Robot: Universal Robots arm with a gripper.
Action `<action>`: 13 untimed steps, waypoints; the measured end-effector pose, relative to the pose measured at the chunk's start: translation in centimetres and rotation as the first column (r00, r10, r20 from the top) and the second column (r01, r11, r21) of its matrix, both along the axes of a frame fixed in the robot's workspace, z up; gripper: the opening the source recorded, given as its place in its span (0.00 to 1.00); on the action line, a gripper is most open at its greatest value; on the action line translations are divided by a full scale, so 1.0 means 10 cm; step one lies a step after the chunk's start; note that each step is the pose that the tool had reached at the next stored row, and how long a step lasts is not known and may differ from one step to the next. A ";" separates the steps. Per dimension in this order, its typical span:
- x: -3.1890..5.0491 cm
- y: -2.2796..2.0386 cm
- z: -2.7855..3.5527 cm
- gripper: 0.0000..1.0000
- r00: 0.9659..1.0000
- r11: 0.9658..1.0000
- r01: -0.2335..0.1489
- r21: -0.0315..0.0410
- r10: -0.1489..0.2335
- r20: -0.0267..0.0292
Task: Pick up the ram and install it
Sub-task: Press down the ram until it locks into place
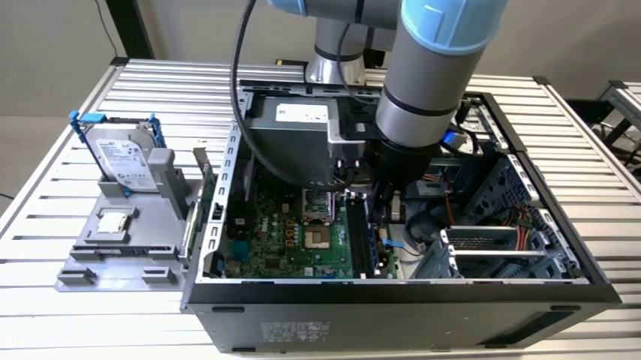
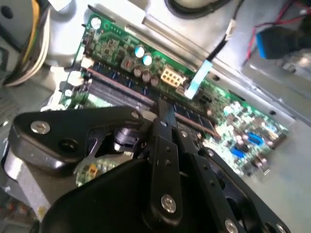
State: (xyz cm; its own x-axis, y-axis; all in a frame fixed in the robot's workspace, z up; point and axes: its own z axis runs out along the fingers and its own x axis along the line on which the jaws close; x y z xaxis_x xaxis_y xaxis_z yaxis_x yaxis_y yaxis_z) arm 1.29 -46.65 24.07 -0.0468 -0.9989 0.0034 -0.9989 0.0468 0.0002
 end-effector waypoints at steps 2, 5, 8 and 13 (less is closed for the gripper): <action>0.000 0.000 0.092 0.00 1.000 1.000 0.000 0.000 0.000 0.000; 0.000 -0.001 0.228 0.00 1.000 1.000 0.000 -0.001 0.000 0.000; 0.000 0.000 0.364 0.00 1.000 1.000 0.000 -0.001 0.000 -0.001; 0.000 0.000 0.573 0.00 1.000 1.000 0.000 -0.004 0.000 -0.001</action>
